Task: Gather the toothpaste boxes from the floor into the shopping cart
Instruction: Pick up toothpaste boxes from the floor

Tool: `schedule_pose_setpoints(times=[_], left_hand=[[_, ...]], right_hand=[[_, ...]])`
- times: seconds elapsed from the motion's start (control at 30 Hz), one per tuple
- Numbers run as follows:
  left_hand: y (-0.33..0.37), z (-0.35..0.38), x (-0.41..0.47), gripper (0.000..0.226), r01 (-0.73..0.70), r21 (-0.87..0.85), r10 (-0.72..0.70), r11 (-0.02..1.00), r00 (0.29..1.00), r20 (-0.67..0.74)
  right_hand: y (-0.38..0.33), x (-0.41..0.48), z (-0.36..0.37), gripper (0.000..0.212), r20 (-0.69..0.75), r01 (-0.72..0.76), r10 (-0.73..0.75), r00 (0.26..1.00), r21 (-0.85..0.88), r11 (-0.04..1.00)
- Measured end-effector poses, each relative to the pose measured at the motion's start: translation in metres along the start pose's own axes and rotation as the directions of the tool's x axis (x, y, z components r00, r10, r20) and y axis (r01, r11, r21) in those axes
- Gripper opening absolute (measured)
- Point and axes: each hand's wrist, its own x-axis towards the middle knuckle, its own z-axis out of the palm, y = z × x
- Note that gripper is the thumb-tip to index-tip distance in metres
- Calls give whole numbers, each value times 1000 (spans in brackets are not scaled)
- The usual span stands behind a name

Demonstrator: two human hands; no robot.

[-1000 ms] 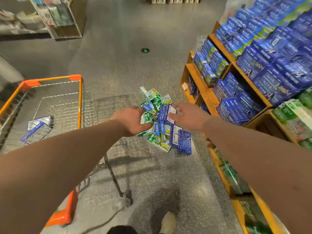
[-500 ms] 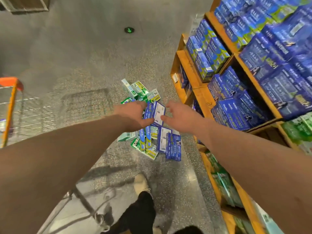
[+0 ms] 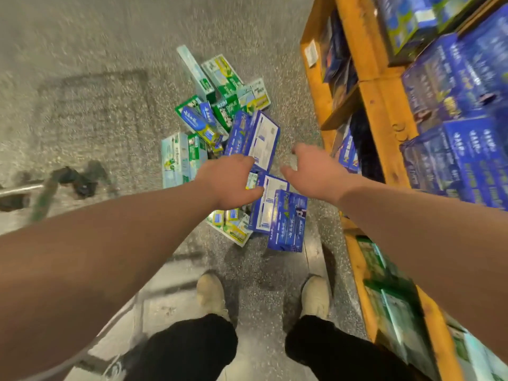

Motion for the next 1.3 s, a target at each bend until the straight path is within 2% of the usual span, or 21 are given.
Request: schedule_pose_setpoints(times=[0.17, 0.37, 0.53, 0.63, 0.77, 0.87, 0.93, 1.0, 1.07, 1.17, 1.3], left_hand=[[1, 144, 101, 60, 51, -121, -46, 991, 998, 41], [9, 271, 197, 64, 184, -246, -172, 952, 983, 70], [12, 328, 237, 78, 335, -309, -312, 890, 942, 123], [17, 342, 250, 87, 401, -371, -380, 838, 916, 132], [13, 358, 259, 73, 487, -482, -450, 728, 870, 200], [20, 363, 257, 64, 486, -530, -460, 695, 867, 191], [21, 365, 256, 61, 466, -565, -451, 681, 875, 177], [25, 366, 256, 57, 405, -624, -429, 668, 895, 122], [35, 364, 252, 56, 323, -686, -393, 652, 918, 58], [56, 357, 243, 88, 251, -701, -321, 667, 946, 33], [81, 352, 238, 133, 268, -626, -279, 732, 957, 83]], right_hand=[[72, 97, 114, 48, 37, 25, -26, 999, 20, 999], [137, 194, 229, 42, 40, -91, 90, 995, 12, 996], [165, 225, 298, 62, 101, -226, 221, 970, 42, 973], [175, 234, 319, 90, 164, -290, 271, 948, 105, 951], [180, 238, 332, 113, 259, -304, 278, 925, 67, 950], [183, 231, 329, 92, 236, -261, 245, 941, 41, 964], [183, 230, 328, 76, 210, -259, 234, 949, 105, 960], [187, 229, 321, 60, 206, -307, 258, 944, 261, 915], [193, 229, 310, 41, 230, -383, 310, 923, 446, 809], [199, 226, 287, 40, 184, -391, 356, 916, 607, 692], [208, 223, 275, 45, 99, -339, 384, 918, 700, 628]])
